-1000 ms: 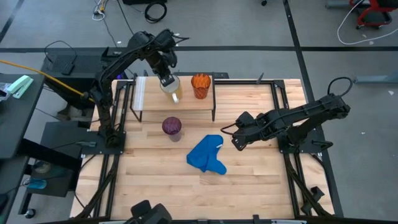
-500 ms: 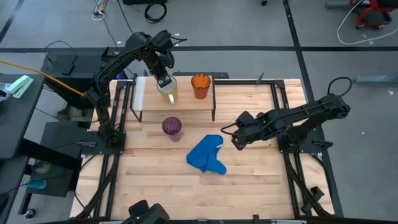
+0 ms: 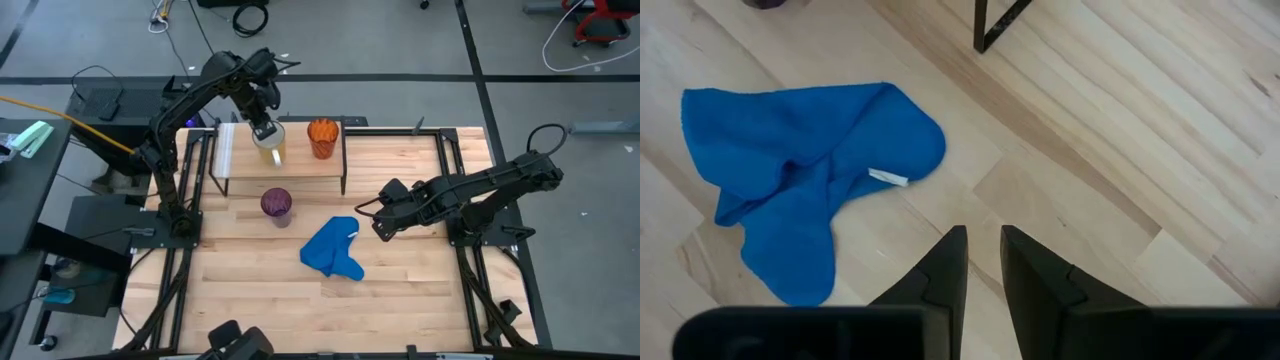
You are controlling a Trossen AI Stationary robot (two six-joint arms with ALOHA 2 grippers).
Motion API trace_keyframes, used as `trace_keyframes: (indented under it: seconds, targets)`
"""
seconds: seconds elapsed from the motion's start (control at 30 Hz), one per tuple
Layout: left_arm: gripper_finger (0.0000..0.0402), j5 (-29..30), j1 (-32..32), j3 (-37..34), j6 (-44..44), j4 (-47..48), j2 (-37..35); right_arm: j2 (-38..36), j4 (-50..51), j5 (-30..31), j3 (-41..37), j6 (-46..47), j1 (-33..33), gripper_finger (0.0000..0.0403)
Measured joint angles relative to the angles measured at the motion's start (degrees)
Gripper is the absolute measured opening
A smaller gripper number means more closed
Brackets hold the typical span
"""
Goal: Stack small to large cups/mugs on shelf
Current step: Put the yellow mug on the shelf
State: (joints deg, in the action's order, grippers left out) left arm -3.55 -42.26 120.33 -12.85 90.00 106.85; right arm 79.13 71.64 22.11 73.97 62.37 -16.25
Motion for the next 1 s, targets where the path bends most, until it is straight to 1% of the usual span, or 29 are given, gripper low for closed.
trace_keyframes:
  seconds: [0.17,0.63,0.8,1.0]
  targets:
    - [0.0097,0.5,0.0,0.0,2.1,-0.1,0.0,0.0,0.0,0.0,0.0,0.0,0.0,0.0071]
    - [0.0114,0.6,1.8,0.0,2.1,-4.9,0.0,0.0,0.0,0.4,0.0,0.0,0.0,0.0071]
    - [0.0108,0.6,2.4,0.0,1.6,-5.5,0.0,0.0,0.0,0.4,0.0,-0.6,0.0,0.0071]
    - [0.0088,0.5,3.9,0.0,-3.5,-7.2,0.0,0.0,0.0,0.4,0.0,-0.6,0.0,0.0071]
